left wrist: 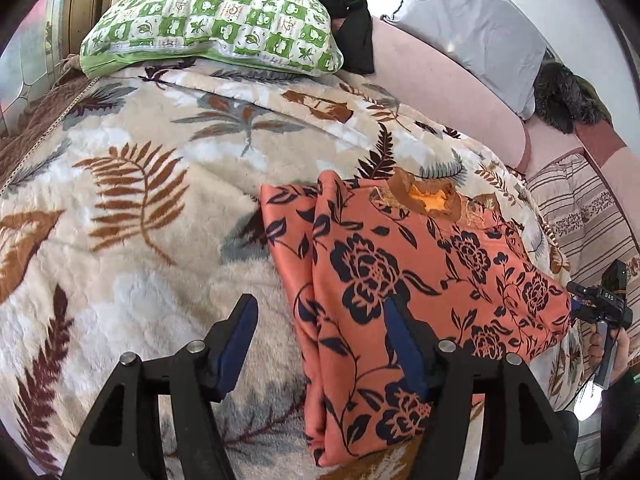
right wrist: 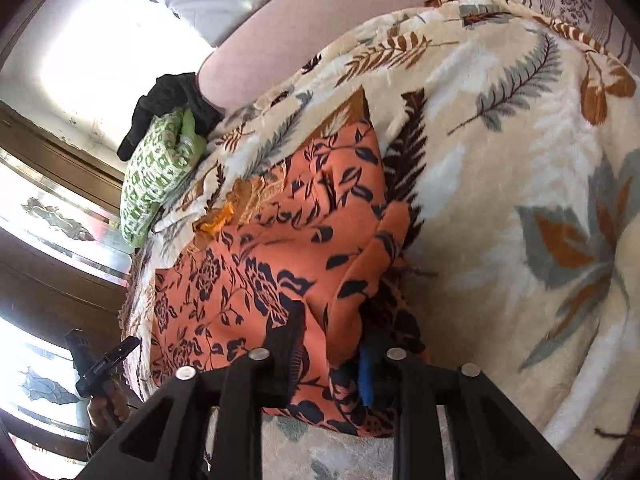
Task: Fold small clothes
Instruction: 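Release the hem with both tools and regrasp the new folded edge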
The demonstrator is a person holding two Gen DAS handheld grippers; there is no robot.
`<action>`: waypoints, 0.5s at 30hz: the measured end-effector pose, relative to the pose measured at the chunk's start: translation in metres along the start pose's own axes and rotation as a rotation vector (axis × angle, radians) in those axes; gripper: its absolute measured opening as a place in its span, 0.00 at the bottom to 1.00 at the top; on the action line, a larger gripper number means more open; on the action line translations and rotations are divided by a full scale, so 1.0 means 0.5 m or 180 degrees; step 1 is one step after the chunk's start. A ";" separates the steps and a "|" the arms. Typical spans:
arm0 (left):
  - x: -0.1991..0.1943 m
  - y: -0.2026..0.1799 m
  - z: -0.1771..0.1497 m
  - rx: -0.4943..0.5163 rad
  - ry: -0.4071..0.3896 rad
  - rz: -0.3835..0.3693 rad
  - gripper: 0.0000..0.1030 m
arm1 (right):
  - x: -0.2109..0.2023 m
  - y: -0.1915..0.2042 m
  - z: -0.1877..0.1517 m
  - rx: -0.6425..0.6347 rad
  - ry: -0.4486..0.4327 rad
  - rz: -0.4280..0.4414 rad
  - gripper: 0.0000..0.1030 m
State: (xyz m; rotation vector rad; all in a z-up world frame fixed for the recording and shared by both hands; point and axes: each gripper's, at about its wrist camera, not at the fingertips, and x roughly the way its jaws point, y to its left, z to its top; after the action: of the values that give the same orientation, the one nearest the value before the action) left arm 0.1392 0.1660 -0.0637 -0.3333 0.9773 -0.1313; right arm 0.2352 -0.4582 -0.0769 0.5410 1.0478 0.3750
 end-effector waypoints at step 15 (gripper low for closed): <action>0.161 -0.088 0.110 0.0458 0.0206 0.0278 0.02 | 0.130 0.027 0.109 -0.0115 0.0356 -0.0495 0.20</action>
State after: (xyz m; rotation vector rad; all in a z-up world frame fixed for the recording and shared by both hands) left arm 0.2313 0.1158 -0.0843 -0.1550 1.0388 -0.1327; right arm 0.3128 -0.4257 -0.0938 0.4067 1.1807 0.2888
